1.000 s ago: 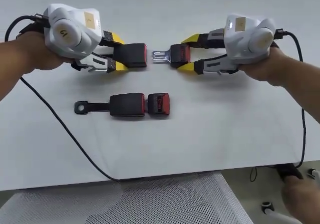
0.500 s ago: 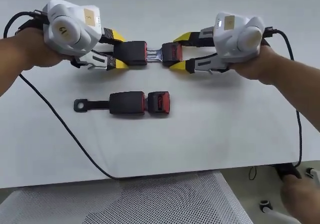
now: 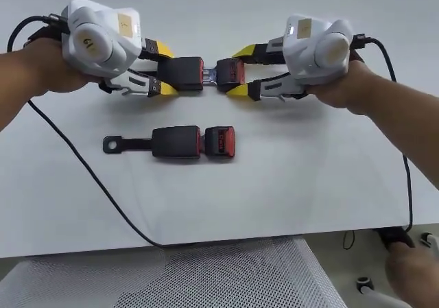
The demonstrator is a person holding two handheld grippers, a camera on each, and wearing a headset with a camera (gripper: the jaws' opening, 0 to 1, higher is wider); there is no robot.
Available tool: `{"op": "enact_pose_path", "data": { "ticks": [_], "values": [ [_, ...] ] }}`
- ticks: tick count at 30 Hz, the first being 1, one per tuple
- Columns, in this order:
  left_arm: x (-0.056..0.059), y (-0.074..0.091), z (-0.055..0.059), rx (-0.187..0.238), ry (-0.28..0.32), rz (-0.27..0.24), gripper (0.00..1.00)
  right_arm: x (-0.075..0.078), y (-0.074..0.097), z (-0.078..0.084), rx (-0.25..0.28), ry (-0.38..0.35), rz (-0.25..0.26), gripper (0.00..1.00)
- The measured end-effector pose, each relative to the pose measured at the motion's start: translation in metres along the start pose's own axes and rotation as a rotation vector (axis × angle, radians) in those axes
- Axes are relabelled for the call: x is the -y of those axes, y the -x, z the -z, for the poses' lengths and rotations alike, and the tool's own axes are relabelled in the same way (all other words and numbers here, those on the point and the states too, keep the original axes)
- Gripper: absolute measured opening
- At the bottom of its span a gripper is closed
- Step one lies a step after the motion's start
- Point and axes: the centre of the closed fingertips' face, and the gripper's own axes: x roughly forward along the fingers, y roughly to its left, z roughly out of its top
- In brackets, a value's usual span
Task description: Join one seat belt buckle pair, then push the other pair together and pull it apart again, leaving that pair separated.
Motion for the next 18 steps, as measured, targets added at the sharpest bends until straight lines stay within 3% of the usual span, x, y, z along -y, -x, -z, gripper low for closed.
{"op": "enact_pose_path", "data": {
  "ticks": [9, 18],
  "values": [
    [0.0011, -0.0009, -0.0003, -0.017, -0.02, 0.009, 0.34, -0.0041, -0.0089, -0.0065, -0.004, -0.012, 0.014, 0.35],
    [0.0024, -0.0009, 0.0, -0.031, -0.04, 0.02, 0.33, -0.0055, -0.0074, -0.0062, -0.014, -0.04, 0.035, 0.34]
  ]
}}
